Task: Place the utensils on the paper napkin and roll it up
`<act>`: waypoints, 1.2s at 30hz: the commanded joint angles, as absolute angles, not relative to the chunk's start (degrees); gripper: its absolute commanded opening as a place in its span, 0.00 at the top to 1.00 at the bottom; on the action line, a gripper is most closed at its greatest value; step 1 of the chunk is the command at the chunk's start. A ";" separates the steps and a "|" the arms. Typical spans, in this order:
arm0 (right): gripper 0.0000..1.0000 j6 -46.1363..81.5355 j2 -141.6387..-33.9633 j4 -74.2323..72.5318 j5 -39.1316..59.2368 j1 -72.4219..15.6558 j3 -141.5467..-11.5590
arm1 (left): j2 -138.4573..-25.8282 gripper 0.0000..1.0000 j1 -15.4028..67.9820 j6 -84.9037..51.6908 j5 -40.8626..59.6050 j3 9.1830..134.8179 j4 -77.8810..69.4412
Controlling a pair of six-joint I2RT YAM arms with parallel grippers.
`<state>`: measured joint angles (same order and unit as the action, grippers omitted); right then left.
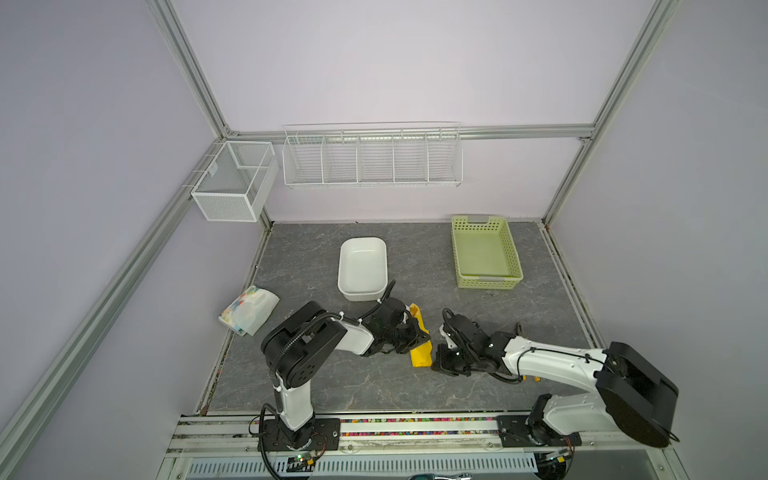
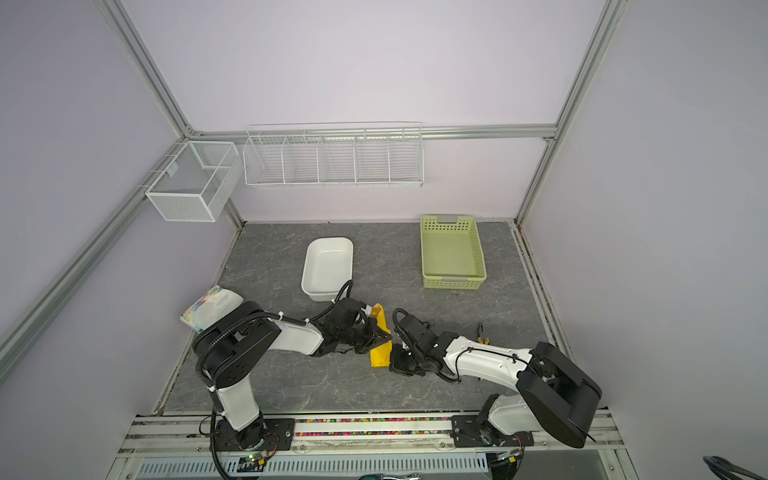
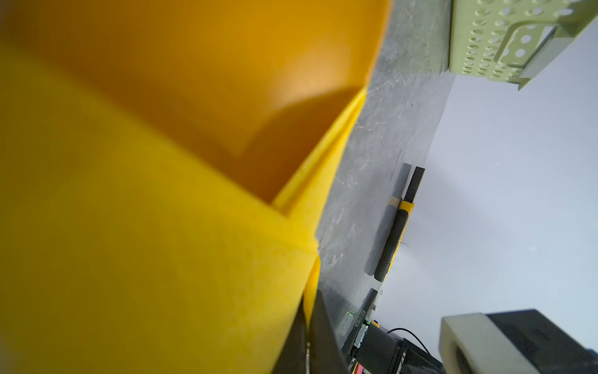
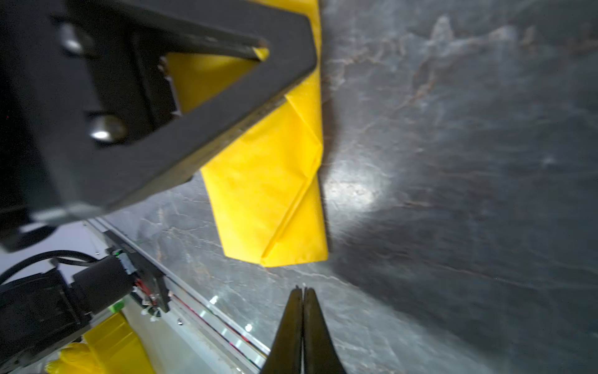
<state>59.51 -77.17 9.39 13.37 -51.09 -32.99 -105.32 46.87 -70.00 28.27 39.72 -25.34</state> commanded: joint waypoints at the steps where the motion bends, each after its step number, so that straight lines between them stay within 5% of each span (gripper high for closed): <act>1: 0.92 64.43 -77.19 3.58 15.41 -50.90 -32.64 | -105.18 1.00 46.41 -71.37 26.28 38.23 -25.49; 36: 0.93 63.68 -85.49 1.86 16.60 -50.89 -34.45 | -105.32 1.00 45.88 -72.42 25.97 37.09 -27.06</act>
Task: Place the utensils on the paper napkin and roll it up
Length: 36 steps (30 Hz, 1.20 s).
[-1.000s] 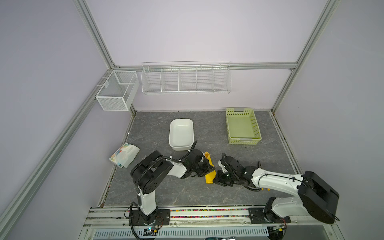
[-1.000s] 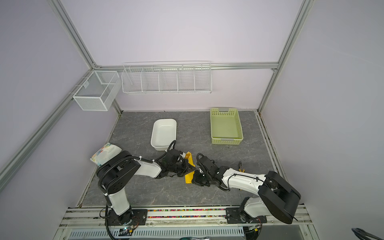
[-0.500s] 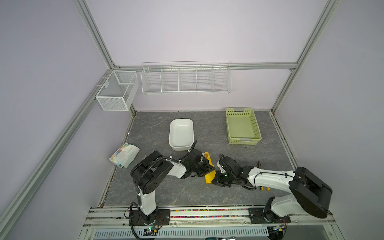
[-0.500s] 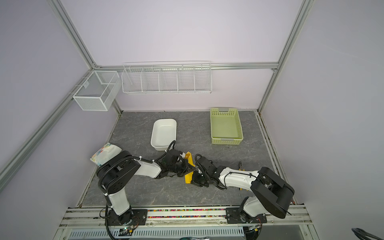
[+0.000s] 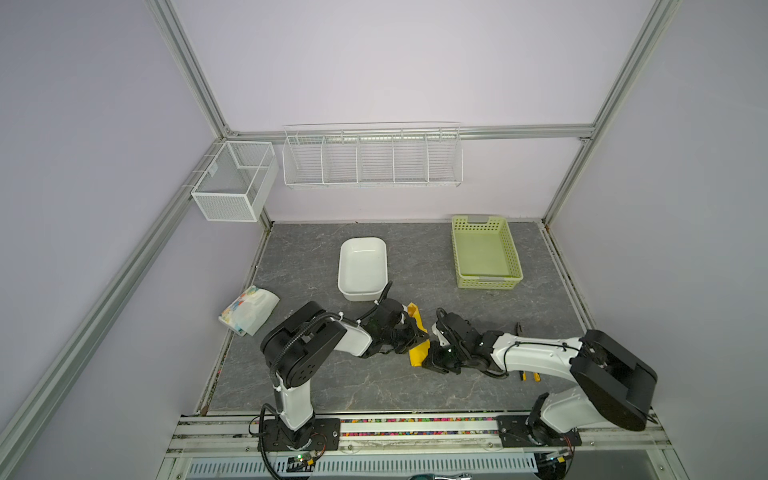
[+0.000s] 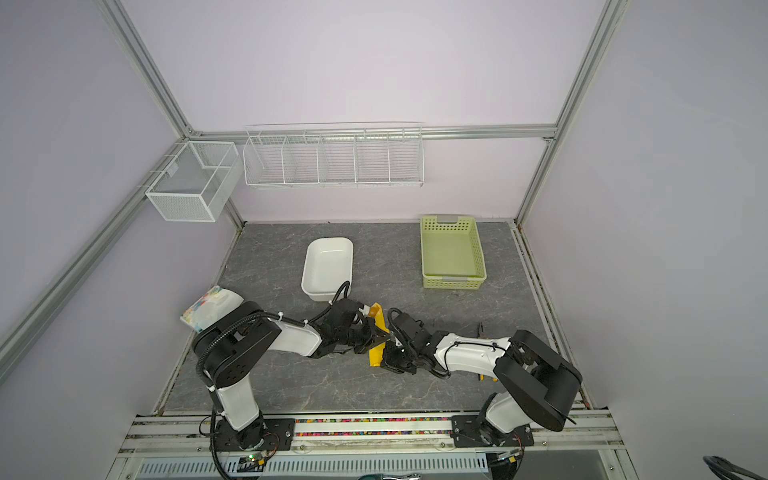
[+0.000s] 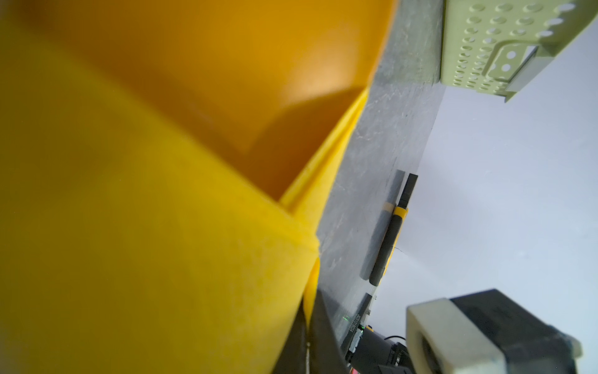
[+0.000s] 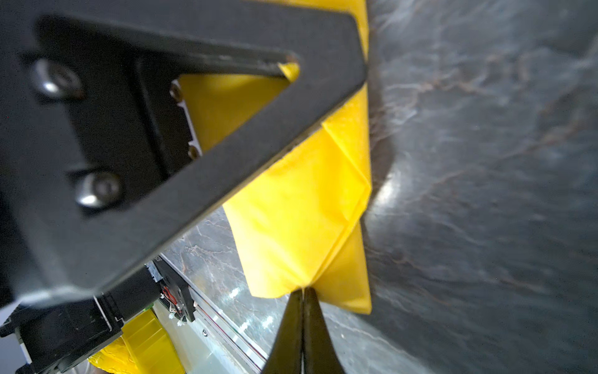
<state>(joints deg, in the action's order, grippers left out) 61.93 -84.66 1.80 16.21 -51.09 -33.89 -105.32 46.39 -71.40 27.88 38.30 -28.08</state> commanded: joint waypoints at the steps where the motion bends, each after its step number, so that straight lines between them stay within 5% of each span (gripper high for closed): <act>1: 0.93 63.72 -85.35 1.99 16.51 -50.86 -34.43 | -105.22 1.00 45.88 -72.42 25.93 37.09 -27.01; 36: 0.93 70.14 -82.99 -5.51 15.40 -50.63 -31.45 | -104.33 1.00 45.35 -73.42 24.85 35.61 -28.39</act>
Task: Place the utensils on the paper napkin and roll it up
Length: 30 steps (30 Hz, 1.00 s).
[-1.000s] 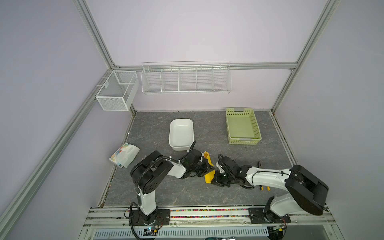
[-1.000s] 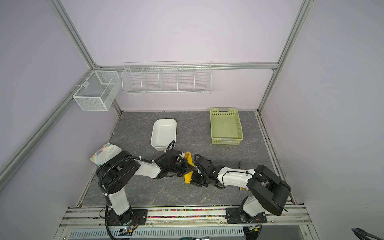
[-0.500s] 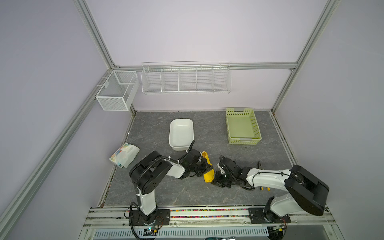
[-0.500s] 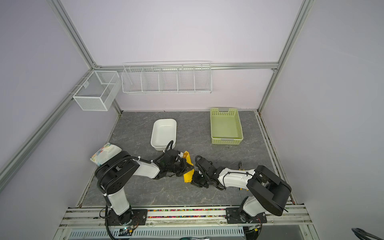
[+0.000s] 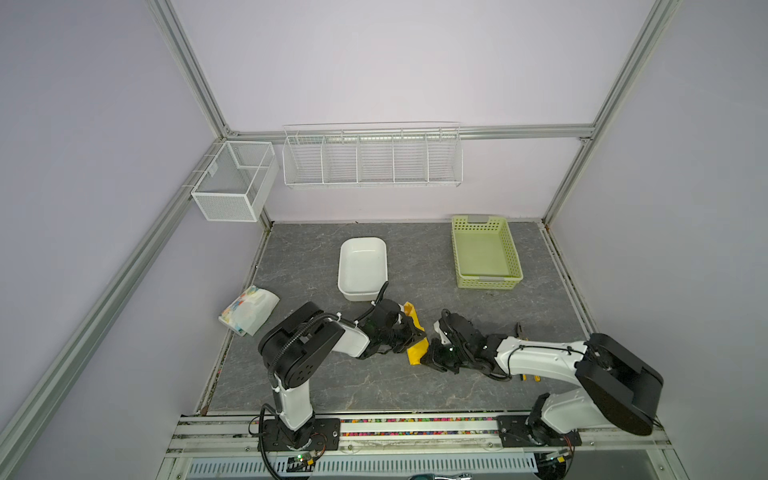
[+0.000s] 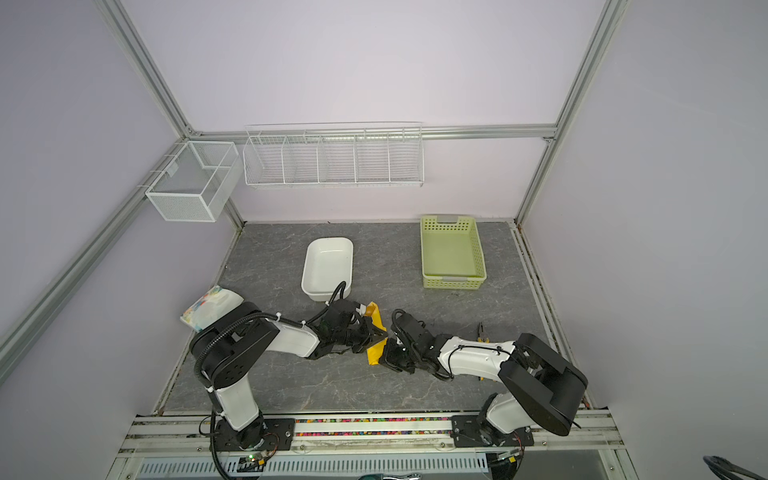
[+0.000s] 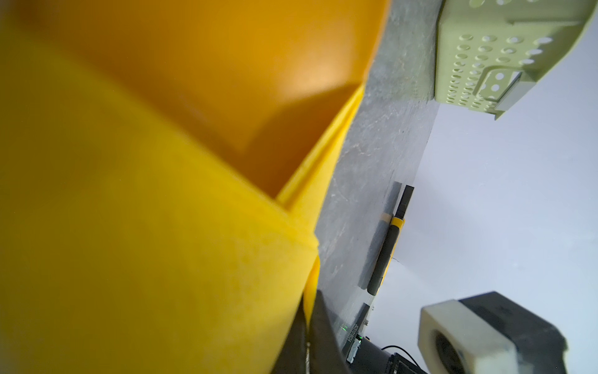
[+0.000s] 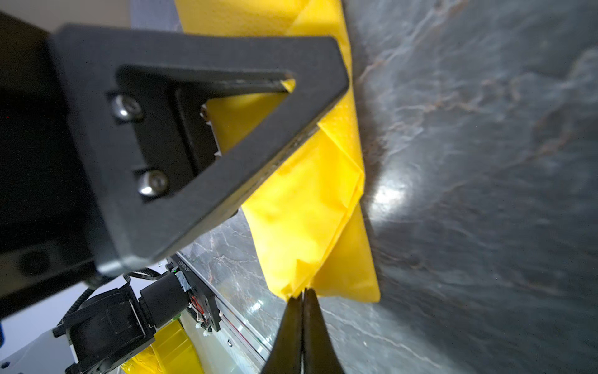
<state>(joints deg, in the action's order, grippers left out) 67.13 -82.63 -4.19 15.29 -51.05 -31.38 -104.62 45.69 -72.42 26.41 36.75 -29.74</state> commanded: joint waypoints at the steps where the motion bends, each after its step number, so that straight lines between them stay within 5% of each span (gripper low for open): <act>1: 0.93 70.22 -83.52 -5.96 15.68 -50.73 -31.46 | -104.33 1.00 45.35 -73.48 24.77 35.60 -28.39; 30: 0.93 65.83 -92.01 -2.01 13.69 -51.02 -29.38 | -94.88 1.00 45.44 -66.29 22.53 43.62 -11.55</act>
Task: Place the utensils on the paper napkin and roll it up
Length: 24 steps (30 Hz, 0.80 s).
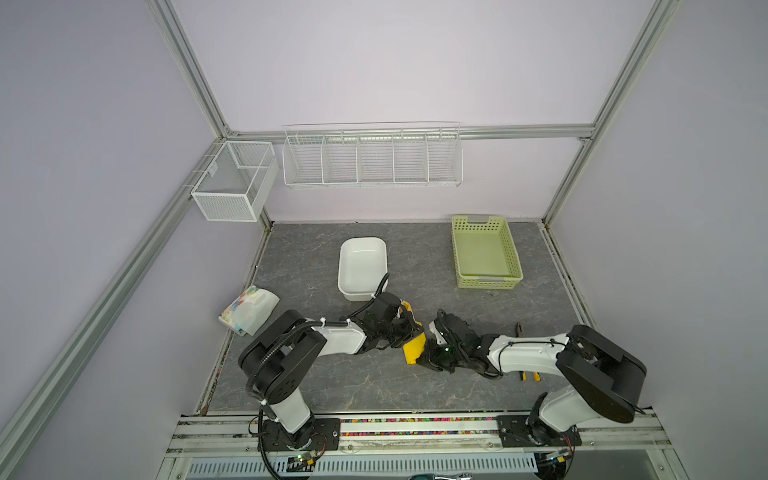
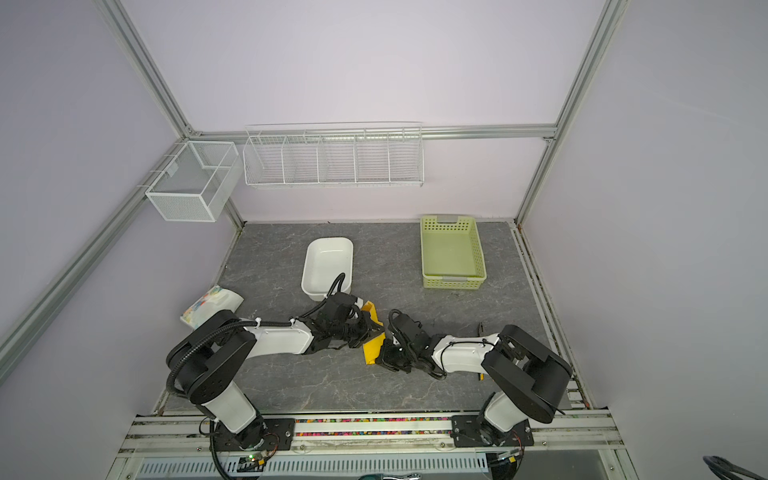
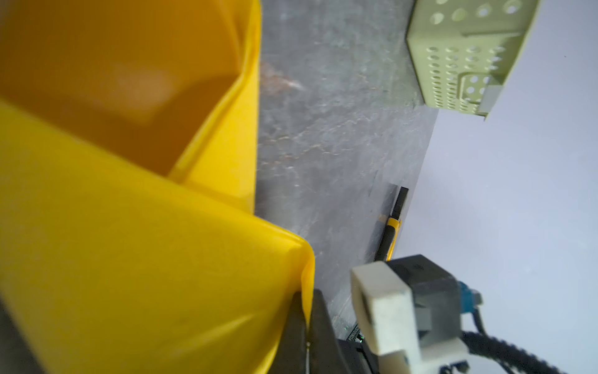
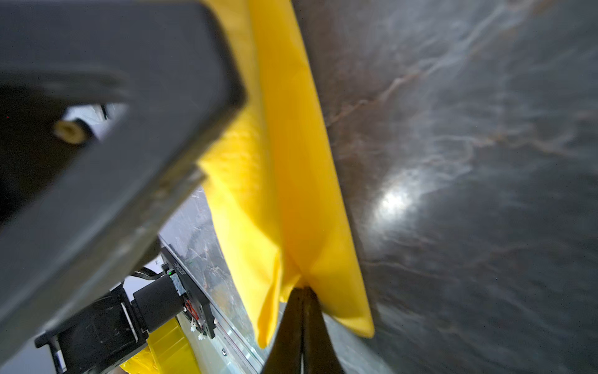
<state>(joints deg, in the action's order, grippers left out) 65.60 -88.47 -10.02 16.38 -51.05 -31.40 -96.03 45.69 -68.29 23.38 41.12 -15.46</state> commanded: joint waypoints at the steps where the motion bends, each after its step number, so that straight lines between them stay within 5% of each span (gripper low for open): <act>1: 0.93 65.67 -92.31 -1.86 13.67 -51.07 -29.47 | -94.99 1.00 45.44 -66.18 22.95 44.20 -11.18; 24: 0.93 63.33 -92.47 2.00 11.39 -52.03 -30.89 | -107.46 1.00 48.73 -66.84 29.09 50.70 -12.38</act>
<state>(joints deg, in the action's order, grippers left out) 63.64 -89.65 -9.26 15.88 -51.51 -32.75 -106.34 48.23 -66.98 27.24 48.12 -12.88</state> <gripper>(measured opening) 0.067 0.047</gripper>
